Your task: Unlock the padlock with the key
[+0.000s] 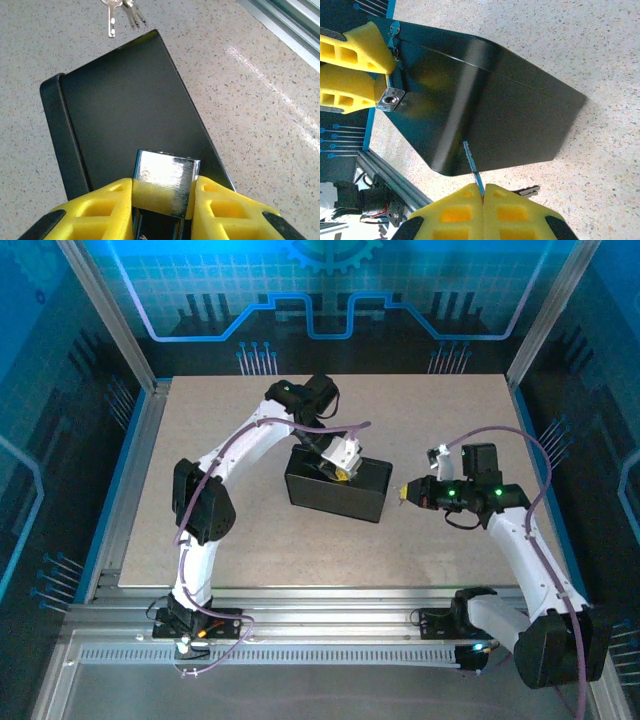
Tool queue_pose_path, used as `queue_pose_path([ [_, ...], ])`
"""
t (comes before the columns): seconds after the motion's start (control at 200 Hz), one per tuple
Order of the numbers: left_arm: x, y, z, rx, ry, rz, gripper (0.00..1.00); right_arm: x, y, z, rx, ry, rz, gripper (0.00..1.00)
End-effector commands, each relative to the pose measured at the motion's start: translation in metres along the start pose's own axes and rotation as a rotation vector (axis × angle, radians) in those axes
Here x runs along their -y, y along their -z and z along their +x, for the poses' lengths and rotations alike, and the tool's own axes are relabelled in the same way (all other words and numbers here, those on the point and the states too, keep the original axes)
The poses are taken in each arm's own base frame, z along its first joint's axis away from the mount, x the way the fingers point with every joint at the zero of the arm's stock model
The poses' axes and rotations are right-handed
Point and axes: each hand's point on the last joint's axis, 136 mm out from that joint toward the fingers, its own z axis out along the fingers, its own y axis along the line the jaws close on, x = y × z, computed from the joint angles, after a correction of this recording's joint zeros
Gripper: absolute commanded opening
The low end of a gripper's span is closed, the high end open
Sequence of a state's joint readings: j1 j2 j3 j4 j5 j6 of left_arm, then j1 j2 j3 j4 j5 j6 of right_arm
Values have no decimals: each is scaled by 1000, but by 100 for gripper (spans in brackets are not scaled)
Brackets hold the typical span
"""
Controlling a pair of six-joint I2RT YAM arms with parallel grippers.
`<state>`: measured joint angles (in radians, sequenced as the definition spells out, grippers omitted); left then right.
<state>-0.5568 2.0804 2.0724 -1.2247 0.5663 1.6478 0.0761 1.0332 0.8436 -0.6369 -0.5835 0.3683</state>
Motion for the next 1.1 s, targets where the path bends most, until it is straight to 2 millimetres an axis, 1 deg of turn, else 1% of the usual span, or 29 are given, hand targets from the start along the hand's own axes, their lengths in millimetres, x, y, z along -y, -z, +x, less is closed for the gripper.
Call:
queue_pose_path([
  [0.0, -7, 1, -15, 42, 58, -48, 9, -28, 26, -27, 80, 84, -32, 0],
  [0.09, -15, 9, -22, 66, 80, -111, 5, -50, 37, -47, 129, 131, -82, 0],
  [0.155, -20, 14, -26, 75, 95, -152, 2, -63, 37, -56, 133, 144, -138, 0],
  [0.23, -25, 19, -31, 86, 120, -187, 0, -74, 29, -59, 104, 152, -204, 0],
  [0.305, -24, 24, -34, 92, 138, -198, 0, -83, 20, -55, 61, 161, -264, 0],
  [0.45, -24, 34, -40, 112, 163, -225, 0, -83, 2, -47, -3, 166, -294, 0],
  [0.535, -24, 37, -43, 128, 168, -237, 0, -82, -8, -43, -33, 158, -307, 0],
  [0.65, -23, 36, -48, 155, 179, -233, 0, -75, -18, -38, -71, 137, -294, 0],
  [0.765, -24, 31, -46, 167, 190, -234, 0, -68, -22, -32, -95, 123, -272, 0],
  [0.815, -23, 27, -43, 164, 192, -229, 9, -64, -20, -32, -88, 122, -248, 0],
  [0.845, -22, 26, -43, 162, 193, -223, 19, -62, -19, -32, -81, 120, -237, 0],
  [0.875, -22, 24, -42, 159, 199, -220, 25, -60, -17, -33, -71, 116, -229, 0],
  [0.93, -25, 23, -38, 149, 213, -220, 32, -56, -13, -36, -51, 107, -220, 0],
  [0.99, -28, 22, -37, 138, 231, -212, 35, -53, -10, -40, -32, 96, -207, 0],
  [1.095, -29, 20, -33, 124, 250, -188, 48, -52, -8, -43, -22, 87, -202, 0],
])
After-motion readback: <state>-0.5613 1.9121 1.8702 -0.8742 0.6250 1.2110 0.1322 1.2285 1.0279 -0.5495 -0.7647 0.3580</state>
